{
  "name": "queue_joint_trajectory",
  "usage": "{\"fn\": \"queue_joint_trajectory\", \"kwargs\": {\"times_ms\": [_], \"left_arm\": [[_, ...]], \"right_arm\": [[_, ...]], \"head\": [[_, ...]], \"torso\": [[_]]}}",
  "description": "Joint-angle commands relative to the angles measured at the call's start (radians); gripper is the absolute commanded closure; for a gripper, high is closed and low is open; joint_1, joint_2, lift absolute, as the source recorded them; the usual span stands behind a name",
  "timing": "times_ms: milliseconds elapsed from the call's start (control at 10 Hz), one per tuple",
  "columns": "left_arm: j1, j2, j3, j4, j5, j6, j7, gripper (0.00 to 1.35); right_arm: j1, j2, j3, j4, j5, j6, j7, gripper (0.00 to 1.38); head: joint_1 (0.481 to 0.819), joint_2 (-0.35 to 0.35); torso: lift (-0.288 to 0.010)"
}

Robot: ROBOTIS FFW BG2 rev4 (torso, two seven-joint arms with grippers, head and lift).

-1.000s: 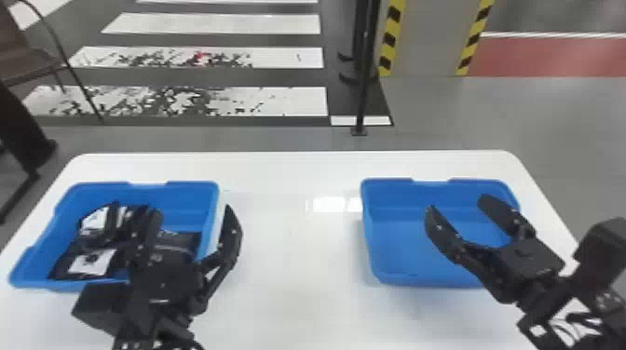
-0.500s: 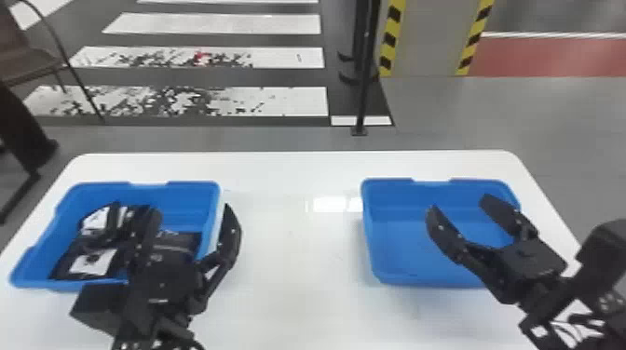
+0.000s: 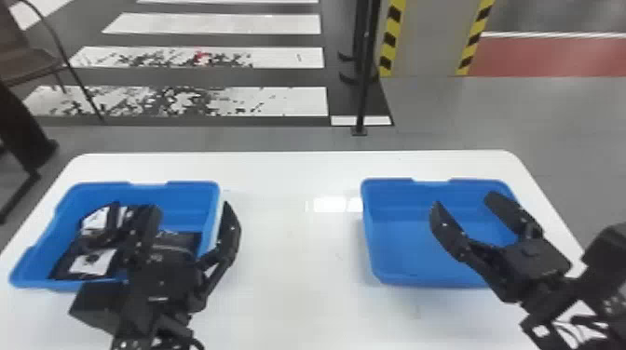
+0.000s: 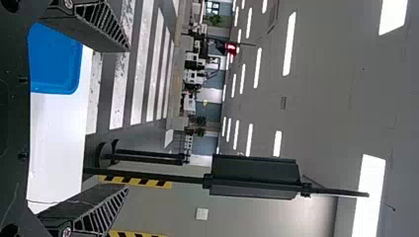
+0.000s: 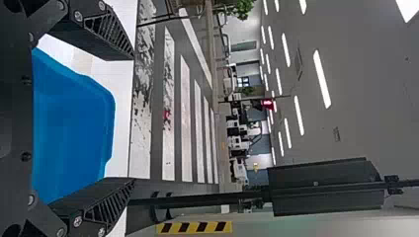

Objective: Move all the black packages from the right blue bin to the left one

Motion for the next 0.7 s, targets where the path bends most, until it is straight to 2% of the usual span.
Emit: {"fn": "queue_joint_trajectory", "kwargs": {"times_ms": [0, 600], "left_arm": [[0.000, 0.000, 0.000, 0.000, 0.002, -0.004, 0.000, 0.06], [0.002, 0.000, 0.000, 0.000, 0.006, -0.004, 0.000, 0.07]], "right_arm": [[0.002, 0.001, 0.000, -0.001, -0.004, -0.004, -0.001, 0.17], [0.012, 0.001, -0.002, -0.008, -0.012, -0.006, -0.014, 0.17]], "head": [[0.695, -0.005], [0.695, -0.007]], "torso": [[-0.154], [-0.154]]}}
